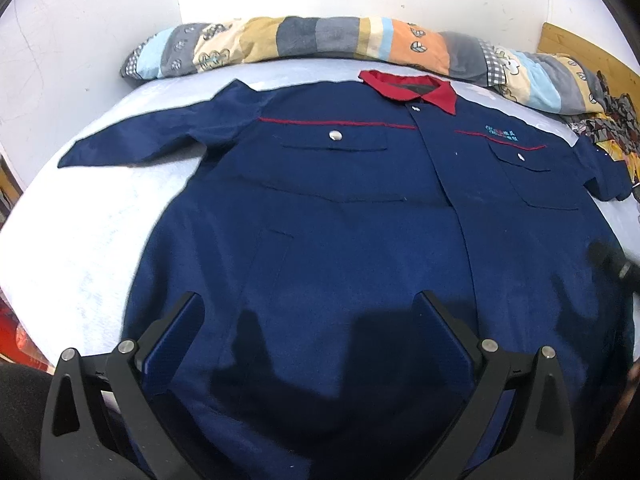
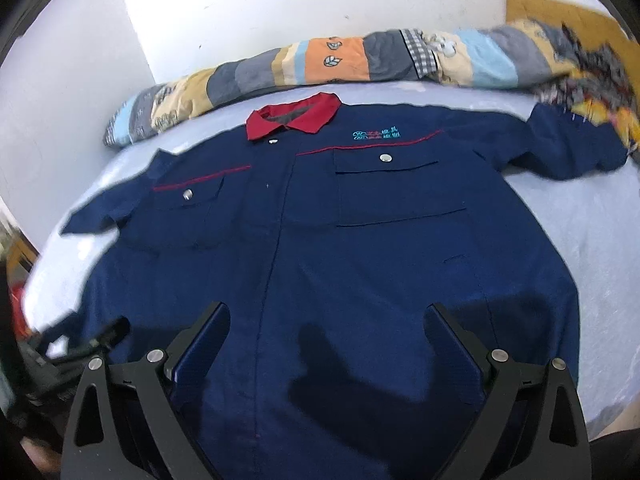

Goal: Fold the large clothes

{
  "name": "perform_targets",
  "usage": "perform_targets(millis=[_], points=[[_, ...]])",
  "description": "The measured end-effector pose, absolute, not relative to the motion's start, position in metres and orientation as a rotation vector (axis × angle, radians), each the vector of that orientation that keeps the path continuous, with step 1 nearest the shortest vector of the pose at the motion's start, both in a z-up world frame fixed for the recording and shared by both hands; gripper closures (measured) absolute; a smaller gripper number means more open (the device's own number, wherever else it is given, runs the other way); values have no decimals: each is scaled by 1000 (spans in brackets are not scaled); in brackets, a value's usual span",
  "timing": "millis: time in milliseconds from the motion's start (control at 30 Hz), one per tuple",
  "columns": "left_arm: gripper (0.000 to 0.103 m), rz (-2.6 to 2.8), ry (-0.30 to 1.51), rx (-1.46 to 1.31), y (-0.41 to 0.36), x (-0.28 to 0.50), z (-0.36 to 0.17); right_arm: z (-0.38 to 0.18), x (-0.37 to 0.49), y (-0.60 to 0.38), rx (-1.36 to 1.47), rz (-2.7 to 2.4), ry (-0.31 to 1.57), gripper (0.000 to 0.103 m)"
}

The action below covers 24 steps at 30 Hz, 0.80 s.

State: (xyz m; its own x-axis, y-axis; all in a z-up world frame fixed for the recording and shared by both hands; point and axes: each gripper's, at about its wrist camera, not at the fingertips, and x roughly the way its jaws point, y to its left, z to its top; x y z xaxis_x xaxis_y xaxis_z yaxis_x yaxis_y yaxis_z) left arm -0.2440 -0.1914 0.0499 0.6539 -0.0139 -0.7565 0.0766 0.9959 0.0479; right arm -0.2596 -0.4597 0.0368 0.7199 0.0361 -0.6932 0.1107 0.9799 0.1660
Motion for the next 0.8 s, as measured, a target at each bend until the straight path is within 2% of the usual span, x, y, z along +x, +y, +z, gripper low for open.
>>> perform_targets(millis=[133,333,433,600,800], points=[[0,-62,828,105,-190,-244,71,65,-262,-511,437,13,712,5],[0,-209,703,155,-193,-217,126,113,-270,-621,627,-43,605,5],[0,-296,726,224,-199,-177,124,127,-265,-692,734,-96,580,4],[0,-342,799,80,-190,-124,92,113,-257,-825,927,-223,490,6],[0,-264,804,45,-174,-105,81,69,-233,-915,1062,-326,458,28]])
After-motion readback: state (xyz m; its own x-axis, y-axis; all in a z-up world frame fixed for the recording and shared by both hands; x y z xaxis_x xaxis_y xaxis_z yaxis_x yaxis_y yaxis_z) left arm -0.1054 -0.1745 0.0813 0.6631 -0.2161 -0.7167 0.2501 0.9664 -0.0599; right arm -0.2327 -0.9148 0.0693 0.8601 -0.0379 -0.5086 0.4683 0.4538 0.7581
